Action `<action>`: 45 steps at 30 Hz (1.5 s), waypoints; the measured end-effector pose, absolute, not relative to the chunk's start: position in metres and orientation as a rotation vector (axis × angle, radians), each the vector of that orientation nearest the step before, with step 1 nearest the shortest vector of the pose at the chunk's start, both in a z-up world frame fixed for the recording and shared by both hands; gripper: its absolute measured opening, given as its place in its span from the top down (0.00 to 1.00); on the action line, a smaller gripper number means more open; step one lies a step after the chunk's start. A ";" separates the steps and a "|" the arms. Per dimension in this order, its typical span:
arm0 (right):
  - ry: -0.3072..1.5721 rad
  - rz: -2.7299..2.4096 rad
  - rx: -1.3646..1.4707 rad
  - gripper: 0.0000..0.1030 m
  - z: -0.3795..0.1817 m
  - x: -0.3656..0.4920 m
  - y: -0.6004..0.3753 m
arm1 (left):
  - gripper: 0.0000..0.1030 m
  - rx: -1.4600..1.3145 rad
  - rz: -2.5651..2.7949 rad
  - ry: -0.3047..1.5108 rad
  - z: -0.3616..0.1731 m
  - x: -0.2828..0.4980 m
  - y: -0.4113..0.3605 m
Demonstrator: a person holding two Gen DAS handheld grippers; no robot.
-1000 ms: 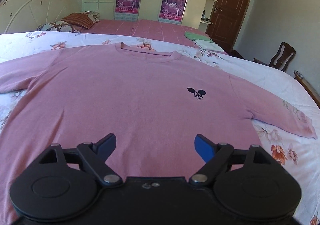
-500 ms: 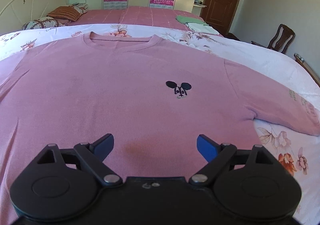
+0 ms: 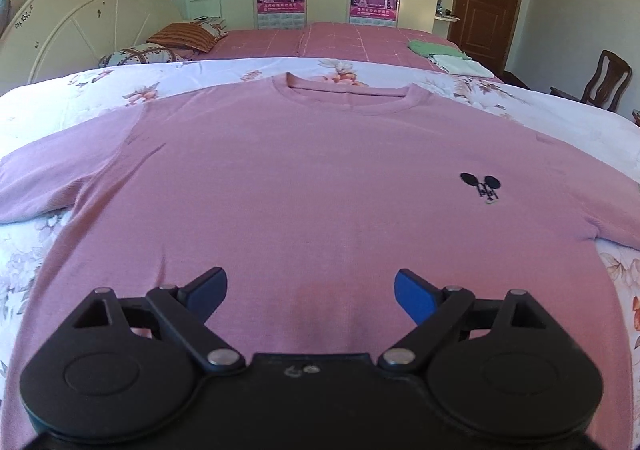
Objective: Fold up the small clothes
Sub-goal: 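Carry the sleeve across the sweater body with the right tool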
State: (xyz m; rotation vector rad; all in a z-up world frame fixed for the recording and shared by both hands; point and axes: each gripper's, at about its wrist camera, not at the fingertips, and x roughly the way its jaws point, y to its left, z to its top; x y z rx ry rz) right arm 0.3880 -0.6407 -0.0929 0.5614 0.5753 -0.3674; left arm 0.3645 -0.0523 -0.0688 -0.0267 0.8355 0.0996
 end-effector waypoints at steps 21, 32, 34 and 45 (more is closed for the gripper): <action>0.615 0.248 0.272 0.95 -0.069 0.433 -0.212 | 0.38 -0.186 0.030 0.782 -0.062 0.357 0.166; 0.664 0.377 0.082 0.40 -0.111 0.435 -0.076 | 0.44 -0.346 -0.067 0.766 -0.060 0.375 0.194; 0.639 0.332 0.100 0.38 -0.103 0.434 -0.091 | 0.51 -0.364 -0.151 0.764 -0.065 0.393 0.173; 0.645 0.022 0.405 0.38 -0.076 0.398 -0.254 | 0.57 -0.389 -0.345 0.899 -0.111 0.516 0.054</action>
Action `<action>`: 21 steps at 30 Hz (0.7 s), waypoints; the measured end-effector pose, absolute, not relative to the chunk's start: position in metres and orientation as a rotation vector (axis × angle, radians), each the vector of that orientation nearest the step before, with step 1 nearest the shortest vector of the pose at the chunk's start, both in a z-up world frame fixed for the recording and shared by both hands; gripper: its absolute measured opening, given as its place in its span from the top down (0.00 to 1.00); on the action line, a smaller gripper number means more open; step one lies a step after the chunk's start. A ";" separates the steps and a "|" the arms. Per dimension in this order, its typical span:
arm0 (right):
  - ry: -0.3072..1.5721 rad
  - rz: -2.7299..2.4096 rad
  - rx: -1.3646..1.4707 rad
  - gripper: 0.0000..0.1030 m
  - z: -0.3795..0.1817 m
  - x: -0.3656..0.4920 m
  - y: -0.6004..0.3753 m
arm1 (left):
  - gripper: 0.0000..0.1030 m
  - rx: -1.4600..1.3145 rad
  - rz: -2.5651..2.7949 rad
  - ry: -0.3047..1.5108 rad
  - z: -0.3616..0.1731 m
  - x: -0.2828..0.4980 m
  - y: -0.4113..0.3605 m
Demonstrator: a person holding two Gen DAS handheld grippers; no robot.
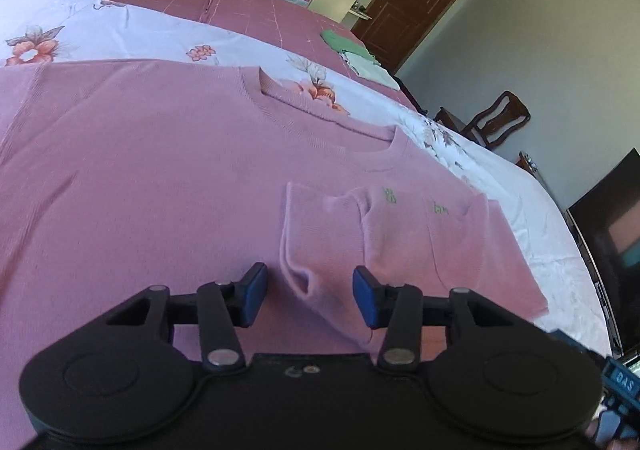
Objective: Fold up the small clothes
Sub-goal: 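Carry the sleeve across the sweater body with the right tool, then lay the sleeve on the body and open the right tool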
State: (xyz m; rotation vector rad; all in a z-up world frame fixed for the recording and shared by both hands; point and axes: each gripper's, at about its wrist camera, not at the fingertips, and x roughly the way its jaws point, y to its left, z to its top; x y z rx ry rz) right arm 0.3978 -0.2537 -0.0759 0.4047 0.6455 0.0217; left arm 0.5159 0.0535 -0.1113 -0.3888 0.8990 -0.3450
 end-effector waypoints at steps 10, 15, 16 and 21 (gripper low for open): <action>0.640 -0.040 0.624 0.38 -0.090 0.372 -0.315 | 0.95 -0.177 -0.255 0.485 -0.076 0.471 0.039; 0.648 -0.036 0.653 0.38 -0.096 0.380 -0.318 | 0.89 -0.205 -0.256 0.686 -0.111 0.483 0.039; 0.645 -0.030 0.658 0.38 -0.095 0.382 -0.319 | 0.75 -0.225 -0.243 0.694 -0.112 0.483 0.040; 0.637 0.000 0.710 0.38 -0.095 0.394 -0.328 | 0.56 -0.304 -0.223 0.725 -0.114 0.487 0.055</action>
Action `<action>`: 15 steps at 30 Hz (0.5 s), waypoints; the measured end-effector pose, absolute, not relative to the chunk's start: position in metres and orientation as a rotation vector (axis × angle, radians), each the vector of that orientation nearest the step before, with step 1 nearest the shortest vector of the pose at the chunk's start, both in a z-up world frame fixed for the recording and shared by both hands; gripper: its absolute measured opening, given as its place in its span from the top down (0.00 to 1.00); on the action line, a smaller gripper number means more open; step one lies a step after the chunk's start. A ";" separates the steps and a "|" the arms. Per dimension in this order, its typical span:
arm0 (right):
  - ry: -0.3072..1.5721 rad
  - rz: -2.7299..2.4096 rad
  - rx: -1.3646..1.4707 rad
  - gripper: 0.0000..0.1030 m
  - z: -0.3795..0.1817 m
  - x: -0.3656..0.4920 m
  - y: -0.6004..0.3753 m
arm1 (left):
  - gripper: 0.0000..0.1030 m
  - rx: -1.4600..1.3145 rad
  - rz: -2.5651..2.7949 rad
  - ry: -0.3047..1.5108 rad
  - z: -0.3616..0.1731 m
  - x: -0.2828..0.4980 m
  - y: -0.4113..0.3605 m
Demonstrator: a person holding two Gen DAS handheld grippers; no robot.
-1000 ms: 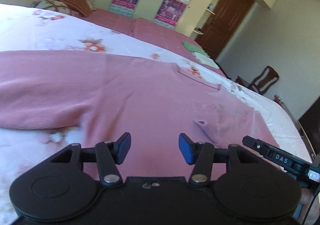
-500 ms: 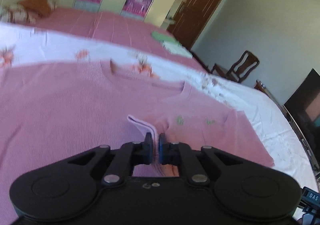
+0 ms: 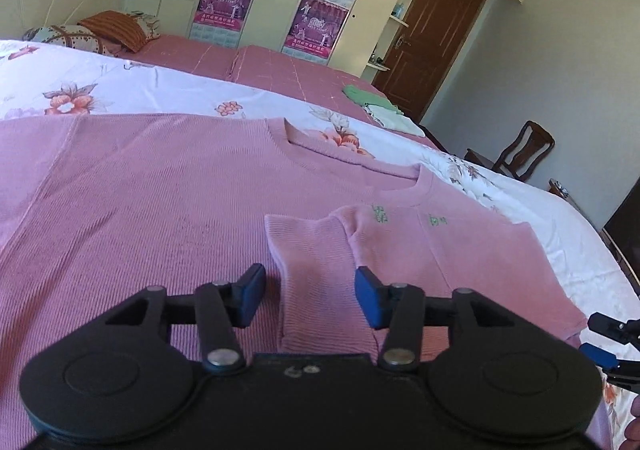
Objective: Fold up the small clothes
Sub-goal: 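Lay the sleeve on the body and open the right tool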
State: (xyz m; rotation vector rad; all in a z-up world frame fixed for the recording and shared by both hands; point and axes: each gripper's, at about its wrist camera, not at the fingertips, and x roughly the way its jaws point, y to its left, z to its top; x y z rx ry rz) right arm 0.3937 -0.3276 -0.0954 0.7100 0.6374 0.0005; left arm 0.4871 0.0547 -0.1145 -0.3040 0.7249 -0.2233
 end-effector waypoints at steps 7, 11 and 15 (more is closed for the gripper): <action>0.680 -0.016 0.760 0.87 -0.106 0.421 -0.340 | 0.97 -0.284 -0.234 0.744 -0.111 0.498 0.050; 0.676 -0.049 0.738 0.97 -0.104 0.418 -0.347 | 0.97 -0.208 -0.210 0.656 -0.102 0.487 0.044; 0.722 -0.055 0.658 0.97 -0.110 0.416 -0.345 | 0.80 -0.161 -0.163 0.711 -0.115 0.490 0.042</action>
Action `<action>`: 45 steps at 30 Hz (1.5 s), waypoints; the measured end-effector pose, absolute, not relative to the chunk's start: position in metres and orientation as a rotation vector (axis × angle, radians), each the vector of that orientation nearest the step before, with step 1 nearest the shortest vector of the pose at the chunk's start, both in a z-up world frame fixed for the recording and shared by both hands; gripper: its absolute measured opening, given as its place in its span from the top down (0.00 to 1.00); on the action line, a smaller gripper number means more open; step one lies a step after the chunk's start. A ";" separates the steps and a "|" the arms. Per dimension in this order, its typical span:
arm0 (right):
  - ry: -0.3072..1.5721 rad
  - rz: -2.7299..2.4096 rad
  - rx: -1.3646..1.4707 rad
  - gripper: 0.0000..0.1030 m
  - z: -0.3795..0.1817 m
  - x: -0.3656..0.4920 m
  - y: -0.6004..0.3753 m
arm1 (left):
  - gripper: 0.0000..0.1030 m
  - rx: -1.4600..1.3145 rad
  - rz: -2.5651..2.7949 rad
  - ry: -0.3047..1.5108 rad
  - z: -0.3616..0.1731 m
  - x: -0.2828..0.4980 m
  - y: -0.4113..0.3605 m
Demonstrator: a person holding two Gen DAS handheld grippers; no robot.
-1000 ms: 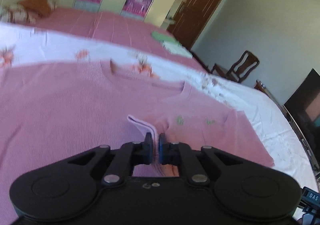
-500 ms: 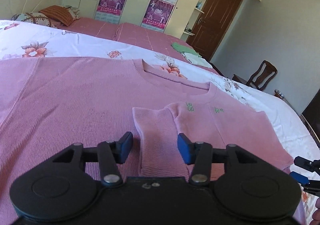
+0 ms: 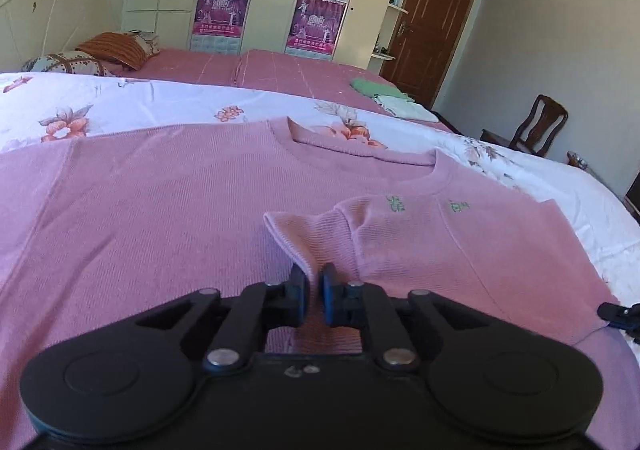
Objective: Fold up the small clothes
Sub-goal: 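Lay the sleeve on the body and open the right tool, then grasp the other sleeve cuff with the left tool and fold it across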
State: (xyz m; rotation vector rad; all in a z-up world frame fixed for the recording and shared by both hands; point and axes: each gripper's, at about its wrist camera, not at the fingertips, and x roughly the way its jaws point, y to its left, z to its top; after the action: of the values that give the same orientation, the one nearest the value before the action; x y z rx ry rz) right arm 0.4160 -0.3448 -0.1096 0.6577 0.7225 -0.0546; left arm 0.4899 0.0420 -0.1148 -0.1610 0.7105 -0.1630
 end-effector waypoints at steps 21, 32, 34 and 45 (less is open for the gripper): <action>0.778 -0.020 0.227 0.94 -0.096 0.415 -0.309 | 0.42 -0.084 -0.209 0.661 -0.097 0.440 0.016; 0.713 0.128 0.326 0.45 -0.069 0.406 -0.257 | 0.45 -0.511 0.375 0.594 -0.082 0.323 0.278; 0.707 0.144 0.324 0.45 -0.062 0.404 -0.242 | 0.47 -0.653 0.486 0.553 -0.089 0.304 0.339; 0.725 0.087 0.388 0.45 -0.050 0.392 -0.151 | 0.52 -0.882 0.481 0.454 -0.107 0.312 0.471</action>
State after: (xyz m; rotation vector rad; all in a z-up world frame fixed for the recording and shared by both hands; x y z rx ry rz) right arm 0.3918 -0.1510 -0.0497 0.3883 0.7245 0.0872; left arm 0.3117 0.4711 -0.1072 -0.8820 0.4544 0.4810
